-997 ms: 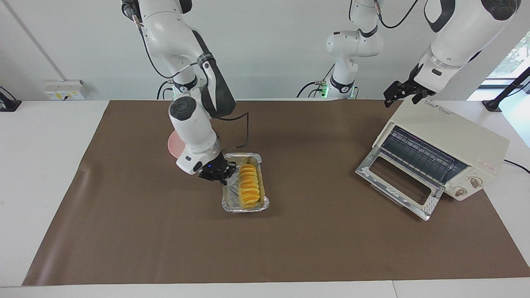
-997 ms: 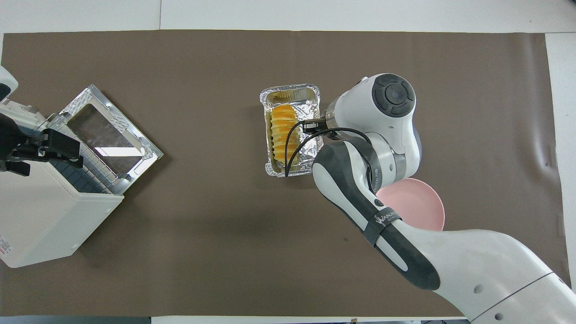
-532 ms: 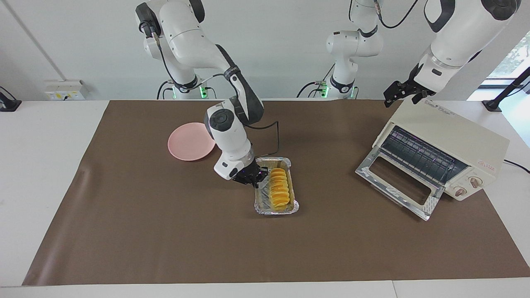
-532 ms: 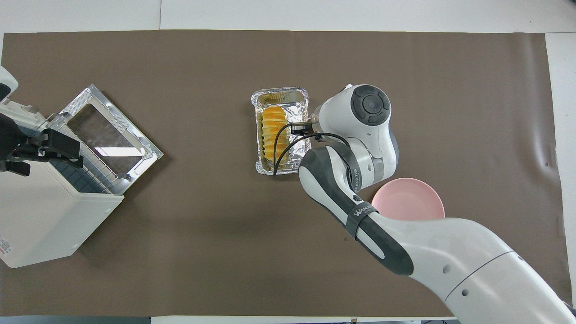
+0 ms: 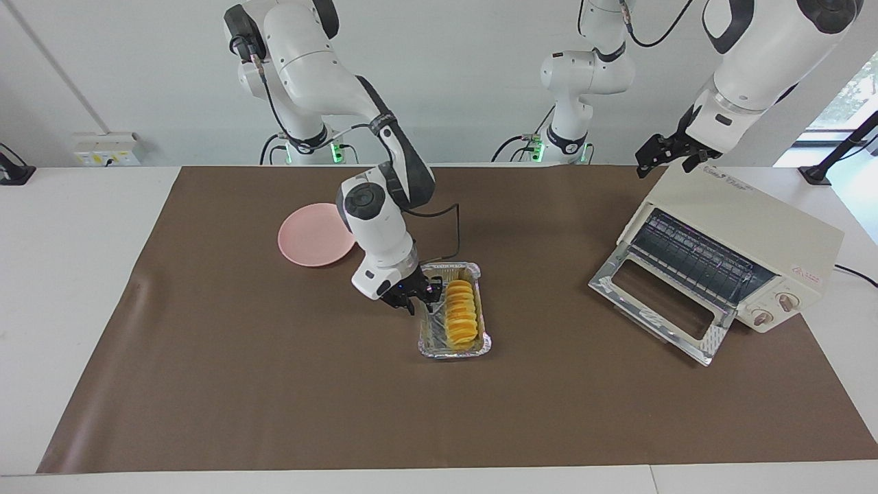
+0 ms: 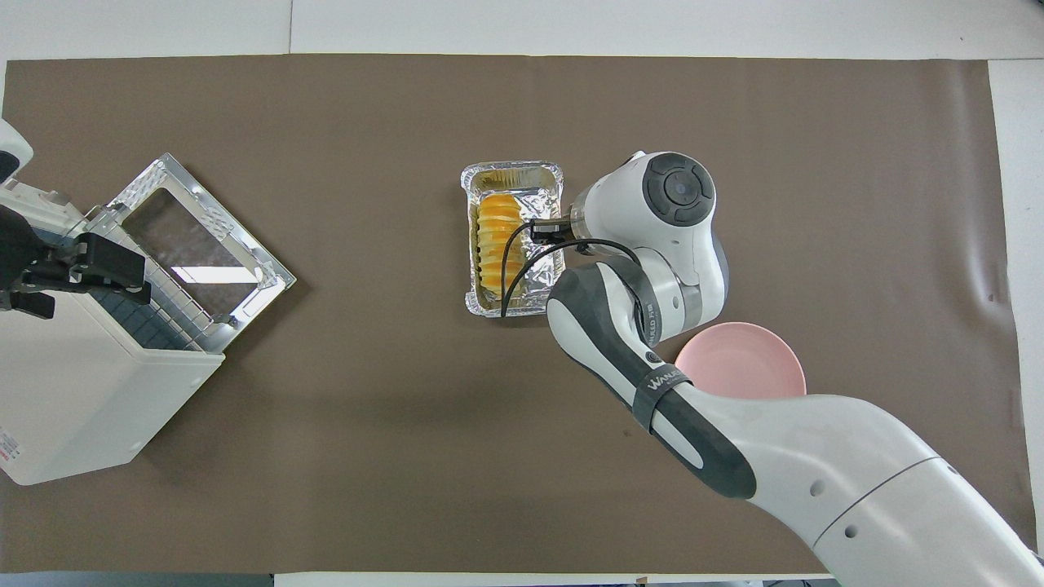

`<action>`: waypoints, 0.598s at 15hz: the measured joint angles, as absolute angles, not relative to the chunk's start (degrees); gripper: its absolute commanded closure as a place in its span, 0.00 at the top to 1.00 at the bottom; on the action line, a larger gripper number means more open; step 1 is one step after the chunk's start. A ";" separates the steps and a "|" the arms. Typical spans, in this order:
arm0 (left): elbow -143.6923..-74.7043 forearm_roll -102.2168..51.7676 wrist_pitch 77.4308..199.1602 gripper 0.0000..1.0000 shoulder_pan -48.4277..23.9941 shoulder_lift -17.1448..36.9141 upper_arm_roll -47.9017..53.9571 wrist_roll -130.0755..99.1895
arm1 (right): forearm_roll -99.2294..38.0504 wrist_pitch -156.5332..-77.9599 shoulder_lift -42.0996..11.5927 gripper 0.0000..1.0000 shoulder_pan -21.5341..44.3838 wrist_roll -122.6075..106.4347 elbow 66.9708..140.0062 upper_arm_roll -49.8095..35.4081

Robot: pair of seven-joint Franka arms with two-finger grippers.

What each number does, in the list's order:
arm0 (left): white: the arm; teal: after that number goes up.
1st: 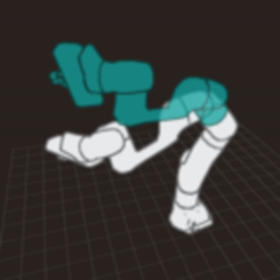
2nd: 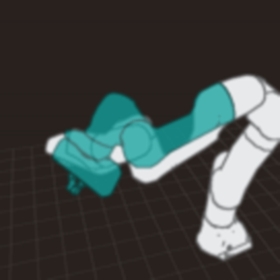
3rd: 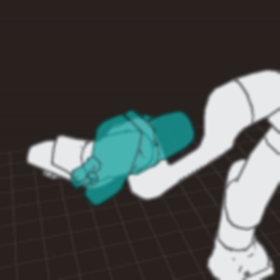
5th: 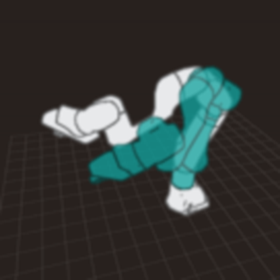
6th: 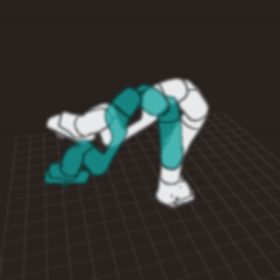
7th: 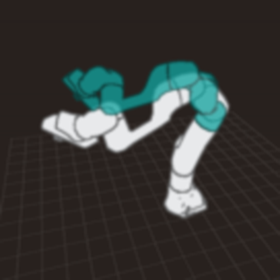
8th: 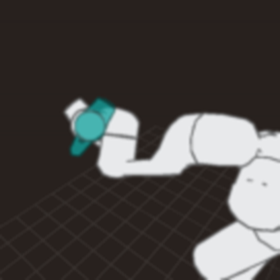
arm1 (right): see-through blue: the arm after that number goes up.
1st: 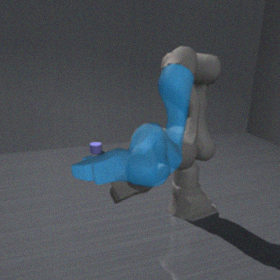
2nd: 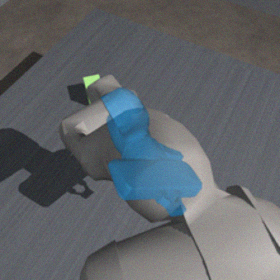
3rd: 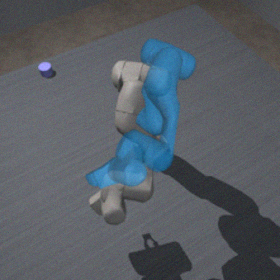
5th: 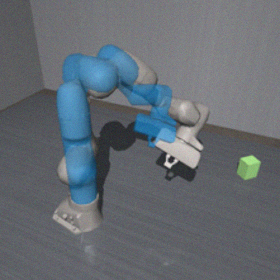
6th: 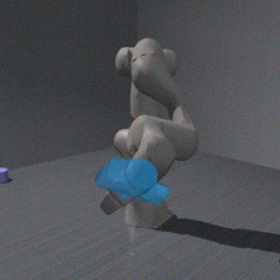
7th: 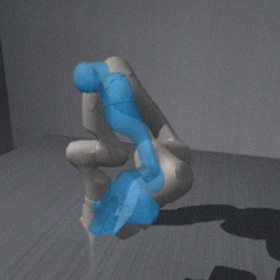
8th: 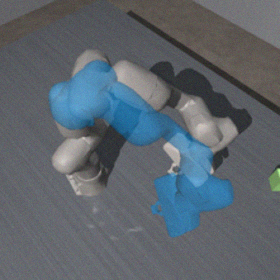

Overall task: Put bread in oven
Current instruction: 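Release the foil tray and withdraw the right gripper while the left gripper rises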

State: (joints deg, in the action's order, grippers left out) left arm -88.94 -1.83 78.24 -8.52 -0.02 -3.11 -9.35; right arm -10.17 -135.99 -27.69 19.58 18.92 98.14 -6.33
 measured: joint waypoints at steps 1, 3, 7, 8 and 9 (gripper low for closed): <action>-88.93 -1.83 79.08 1.00 -8.52 -0.02 -3.10 -9.35 | -10.16 -133.09 -26.06 1.00 19.00 18.92 97.86 -6.12; -88.89 -1.83 80.08 1.00 -8.53 -0.02 -3.07 -9.23 | -9.73 -125.22 -21.05 1.00 16.58 18.78 97.38 -5.96; -88.77 -1.83 80.59 1.00 -8.75 -0.32 -2.22 -9.16 | -8.76 -108.74 -9.35 1.00 9.95 13.00 97.35 -5.86; -88.80 -1.84 81.78 1.00 -8.87 -0.39 -1.90 -9.44 | -8.51 -105.24 -6.88 1.00 8.21 10.97 97.42 -5.82; -88.83 -1.86 84.22 1.00 -9.31 -0.41 -1.62 -10.04 | -7.60 -101.88 -4.69 1.00 6.65 9.20 97.50 -5.77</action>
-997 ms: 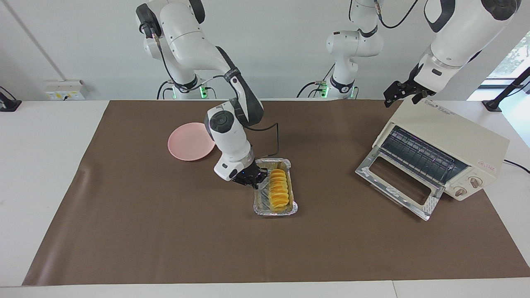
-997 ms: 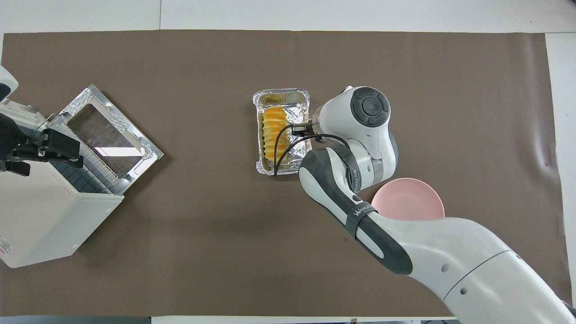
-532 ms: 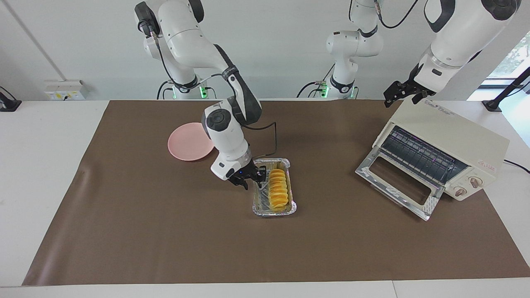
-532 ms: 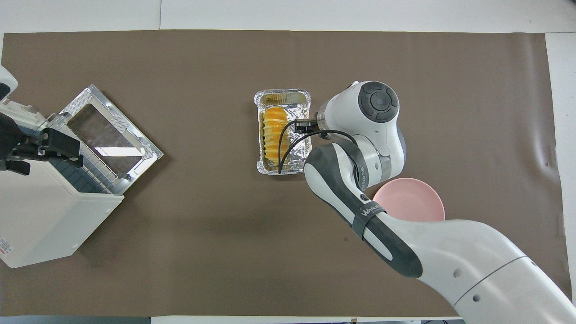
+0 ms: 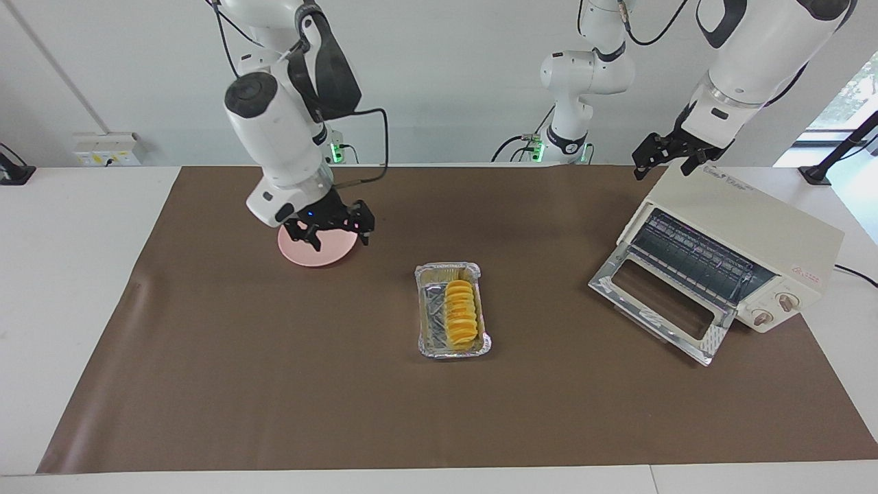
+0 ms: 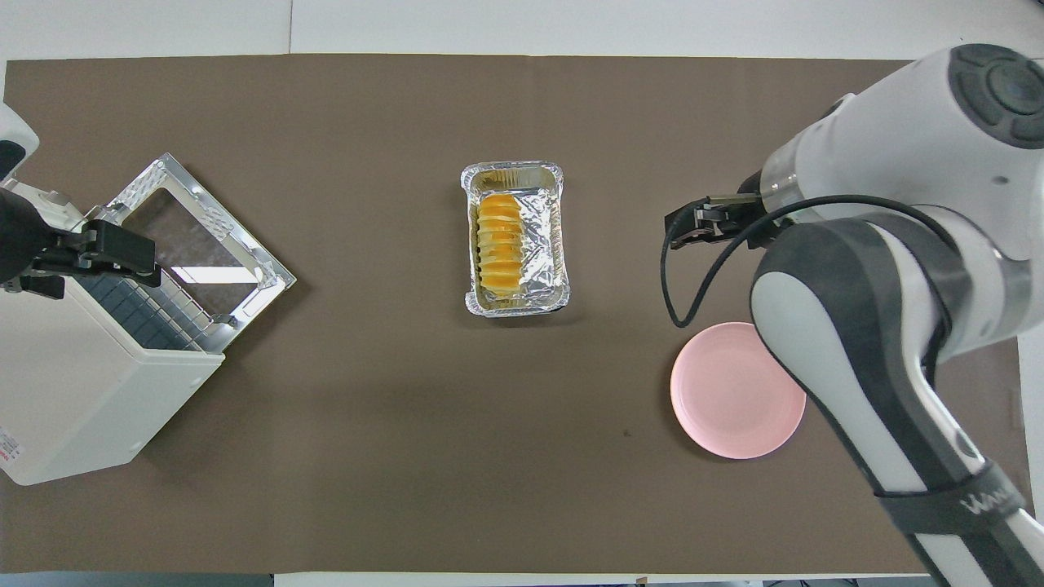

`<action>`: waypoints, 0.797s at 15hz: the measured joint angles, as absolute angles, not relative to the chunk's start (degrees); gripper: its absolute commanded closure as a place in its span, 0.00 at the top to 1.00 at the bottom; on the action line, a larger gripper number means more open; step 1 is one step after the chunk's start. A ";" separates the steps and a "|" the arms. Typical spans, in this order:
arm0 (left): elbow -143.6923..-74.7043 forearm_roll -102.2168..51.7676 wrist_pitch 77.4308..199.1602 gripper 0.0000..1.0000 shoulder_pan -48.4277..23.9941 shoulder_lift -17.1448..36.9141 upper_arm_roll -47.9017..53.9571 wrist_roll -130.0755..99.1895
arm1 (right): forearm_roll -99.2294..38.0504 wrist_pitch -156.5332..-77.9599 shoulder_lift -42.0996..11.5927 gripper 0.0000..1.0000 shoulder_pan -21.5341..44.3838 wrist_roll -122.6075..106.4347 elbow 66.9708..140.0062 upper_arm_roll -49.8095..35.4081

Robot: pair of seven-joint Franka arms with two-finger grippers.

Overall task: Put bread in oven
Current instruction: 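Release the foil tray and withdraw the right gripper while the left gripper rises, then reach the left gripper to the foil tray and grasp its edge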

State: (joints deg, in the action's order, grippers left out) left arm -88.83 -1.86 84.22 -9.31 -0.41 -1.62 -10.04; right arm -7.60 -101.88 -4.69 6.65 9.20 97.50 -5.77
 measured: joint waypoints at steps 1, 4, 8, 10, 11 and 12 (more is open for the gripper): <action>-88.89 -1.96 86.47 1.00 -10.15 -0.39 -1.45 -10.50 | -6.31 -98.93 -2.94 1.00 5.39 7.81 97.58 -5.75; -88.84 -3.79 89.21 1.00 -15.01 0.72 -1.10 -12.37 | -2.89 -91.69 1.03 1.00 1.49 3.25 97.82 -5.70; -83.74 -6.13 90.85 1.00 -23.59 10.30 -1.05 -15.86 | -2.71 -90.43 2.18 1.00 -4.92 -0.77 98.38 -5.66; -80.81 -6.17 93.78 1.00 -27.83 15.90 -0.97 -19.22 | -2.71 -91.14 2.02 1.00 -6.58 -1.22 98.39 -5.64; -79.80 -6.17 96.09 1.00 -29.68 18.14 -0.95 -20.86 | -2.71 -91.14 1.95 1.00 -6.85 -1.27 98.39 -5.65; -79.15 -6.17 98.19 1.00 -31.34 20.02 -0.98 -23.08 | -2.71 -91.14 1.91 1.00 -6.92 -1.27 98.40 -5.66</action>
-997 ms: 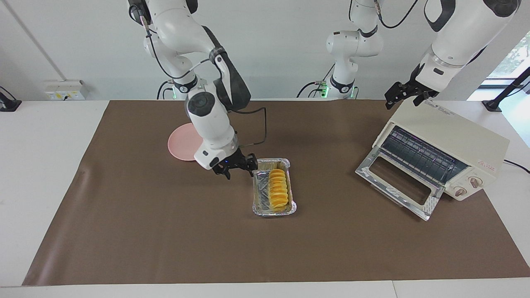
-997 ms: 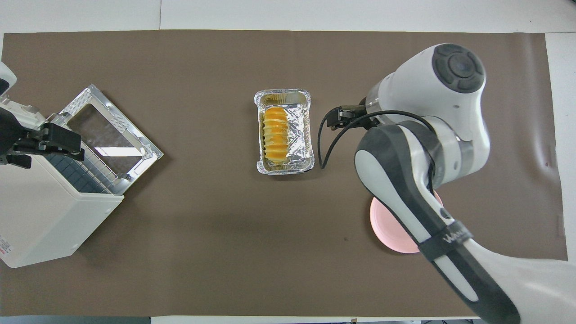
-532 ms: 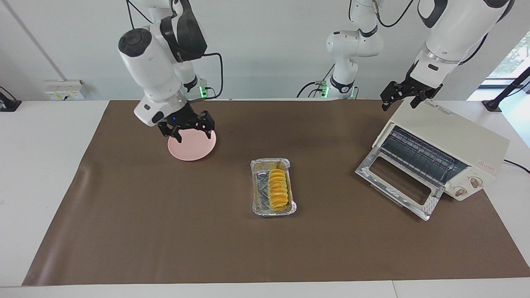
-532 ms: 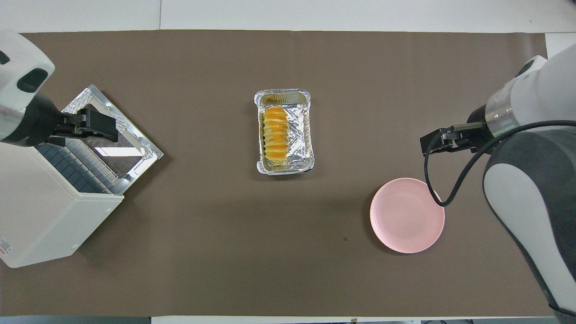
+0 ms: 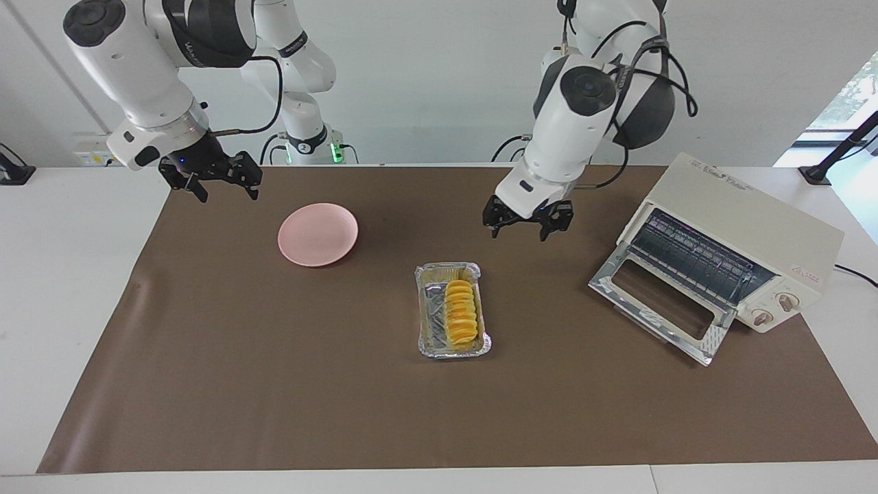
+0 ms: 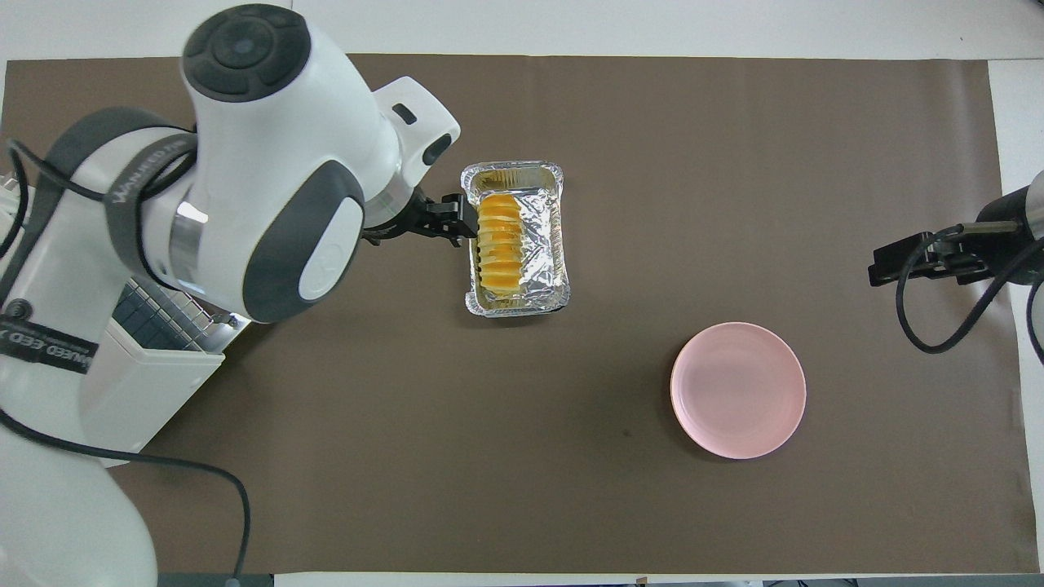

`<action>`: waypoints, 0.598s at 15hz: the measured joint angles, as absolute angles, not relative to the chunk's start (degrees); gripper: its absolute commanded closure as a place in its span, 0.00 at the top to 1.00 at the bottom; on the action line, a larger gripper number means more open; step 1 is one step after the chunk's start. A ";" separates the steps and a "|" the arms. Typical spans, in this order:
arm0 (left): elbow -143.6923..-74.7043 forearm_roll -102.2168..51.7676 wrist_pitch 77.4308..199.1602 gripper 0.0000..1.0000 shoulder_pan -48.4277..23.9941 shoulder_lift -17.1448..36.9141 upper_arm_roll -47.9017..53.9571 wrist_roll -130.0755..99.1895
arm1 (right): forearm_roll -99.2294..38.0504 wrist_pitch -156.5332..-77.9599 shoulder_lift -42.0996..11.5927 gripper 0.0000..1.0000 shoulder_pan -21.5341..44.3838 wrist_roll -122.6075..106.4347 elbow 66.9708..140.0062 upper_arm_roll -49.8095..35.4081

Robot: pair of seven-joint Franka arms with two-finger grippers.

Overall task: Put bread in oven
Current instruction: 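Reach the left gripper to the foil tray and grasp its edge, then lift the foil tray with the left gripper and carry it to the oven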

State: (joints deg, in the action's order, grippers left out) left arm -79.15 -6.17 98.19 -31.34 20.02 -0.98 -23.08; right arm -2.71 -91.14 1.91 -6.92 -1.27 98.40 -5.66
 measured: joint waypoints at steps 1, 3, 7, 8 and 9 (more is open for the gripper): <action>-78.73 -6.17 99.63 1.00 -32.71 21.65 -1.02 -25.06 | -2.70 -91.14 1.89 1.00 -6.93 -1.27 98.40 -5.66; -77.71 -6.17 102.34 1.00 -34.47 24.63 -1.09 -27.37 | -2.69 -91.14 1.89 1.00 -6.96 -1.27 98.40 -5.66; -68.94 -6.17 103.79 1.00 -39.87 35.36 -3.70 -31.92 | -1.32 -91.27 1.89 1.00 -6.99 -1.27 98.40 -5.66; -67.06 -6.17 104.43 1.00 -42.01 38.20 -5.11 -33.03 | -1.06 -91.27 1.89 1.00 -6.99 -1.27 98.40 -5.66; -65.62 -6.17 105.15 1.00 -43.99 40.64 -6.25 -33.82 | -1.00 -91.27 1.89 1.00 -6.99 -1.27 98.40 -5.67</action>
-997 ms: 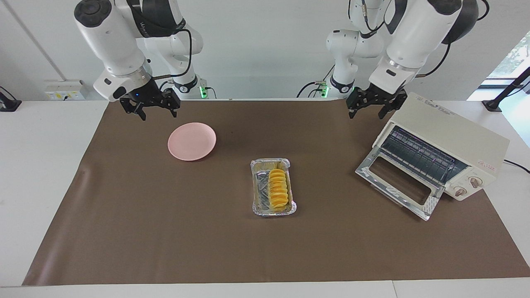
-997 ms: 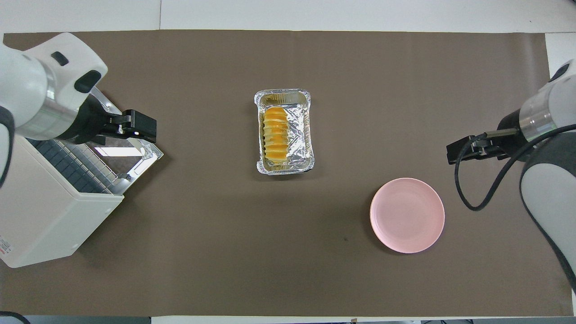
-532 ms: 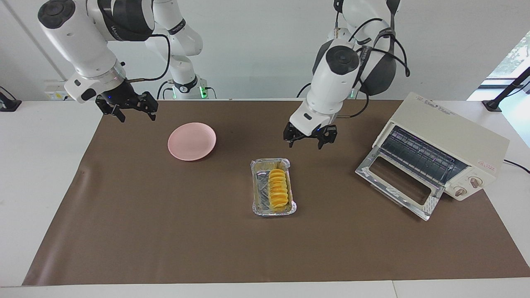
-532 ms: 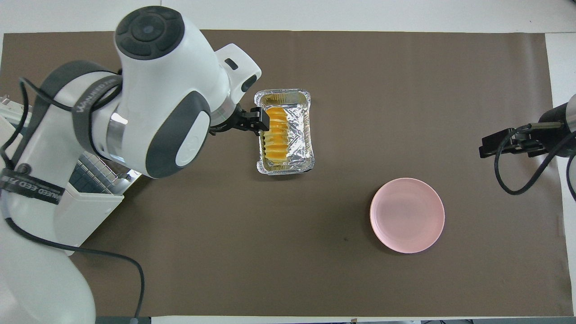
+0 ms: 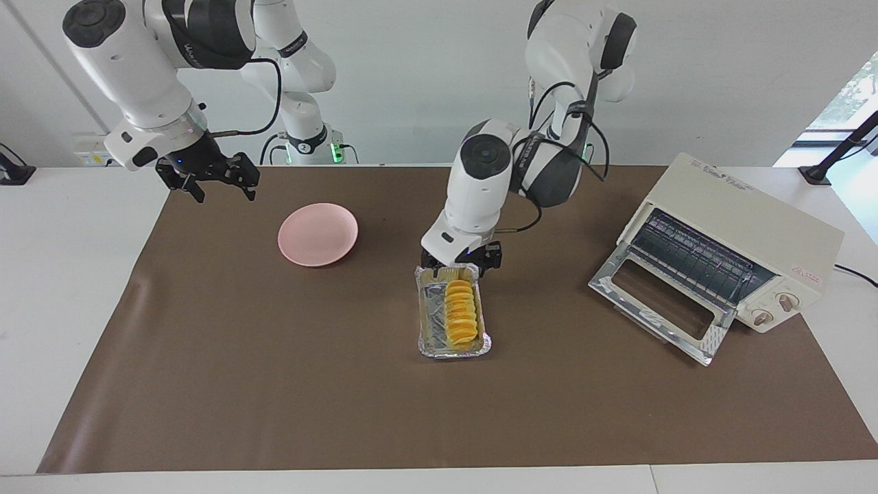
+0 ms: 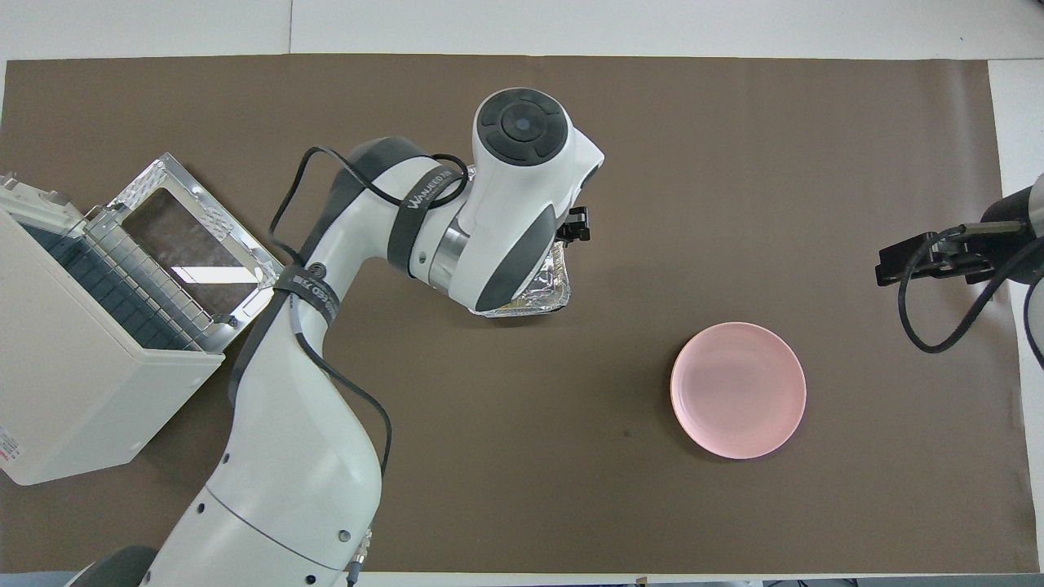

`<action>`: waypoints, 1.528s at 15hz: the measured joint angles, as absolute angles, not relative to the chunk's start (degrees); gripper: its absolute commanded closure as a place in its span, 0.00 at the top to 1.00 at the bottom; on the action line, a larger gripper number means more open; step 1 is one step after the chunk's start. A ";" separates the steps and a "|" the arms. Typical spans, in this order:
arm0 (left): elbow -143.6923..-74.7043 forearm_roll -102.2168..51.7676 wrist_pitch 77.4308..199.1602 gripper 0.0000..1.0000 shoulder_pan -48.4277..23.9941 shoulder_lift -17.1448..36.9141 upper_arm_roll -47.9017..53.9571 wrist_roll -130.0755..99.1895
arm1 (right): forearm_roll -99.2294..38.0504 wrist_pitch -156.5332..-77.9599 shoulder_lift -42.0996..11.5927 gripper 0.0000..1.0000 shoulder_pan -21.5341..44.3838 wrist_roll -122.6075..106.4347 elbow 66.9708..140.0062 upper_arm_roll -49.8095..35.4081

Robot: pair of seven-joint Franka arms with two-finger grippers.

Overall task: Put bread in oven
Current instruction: 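Lift the foil tray with the left gripper and carry it to the oven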

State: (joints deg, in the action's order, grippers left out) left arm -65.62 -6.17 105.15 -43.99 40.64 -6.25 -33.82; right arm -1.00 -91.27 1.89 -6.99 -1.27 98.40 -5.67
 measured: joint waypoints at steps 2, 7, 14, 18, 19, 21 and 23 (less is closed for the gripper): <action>-63.94 -6.17 106.30 1.00 -46.26 43.65 -7.15 -34.96 | -0.98 -91.27 1.89 1.00 -6.99 -1.38 98.40 -5.67; -63.21 -6.17 107.49 0.86 -47.19 45.23 -7.26 -36.23 | -0.90 -91.26 1.89 1.00 -7.28 -1.64 98.40 -5.65; -63.21 -6.17 108.86 0.47 -47.98 47.23 -7.23 -38.65 | -0.89 -91.25 1.97 1.00 -7.34 -1.64 98.41 -6.18; -63.21 -6.17 109.07 0.00 -48.03 48.09 -7.24 -39.85 | -0.89 -91.25 1.98 1.00 -7.35 -1.64 98.41 -6.16; -63.21 -6.17 108.94 0.00 -48.03 48.11 -7.26 -40.13 | -0.89 -91.25 1.98 1.00 -7.35 -1.64 98.41 -6.16; -63.12 -6.17 108.17 0.00 -48.03 48.10 -7.39 -40.60 | -0.89 -91.25 1.99 1.00 -7.35 -1.64 98.41 -6.16; -62.78 -6.17 107.53 0.00 -48.03 48.10 -7.59 -40.92 | -0.89 -91.25 2.00 1.00 -7.35 -1.64 98.41 -6.16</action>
State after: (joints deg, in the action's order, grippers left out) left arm -62.78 -6.17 107.53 -48.03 48.10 -7.59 -40.92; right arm -0.89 -91.25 2.00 -7.35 -1.64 98.41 -6.16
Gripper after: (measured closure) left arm 0.982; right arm 0.000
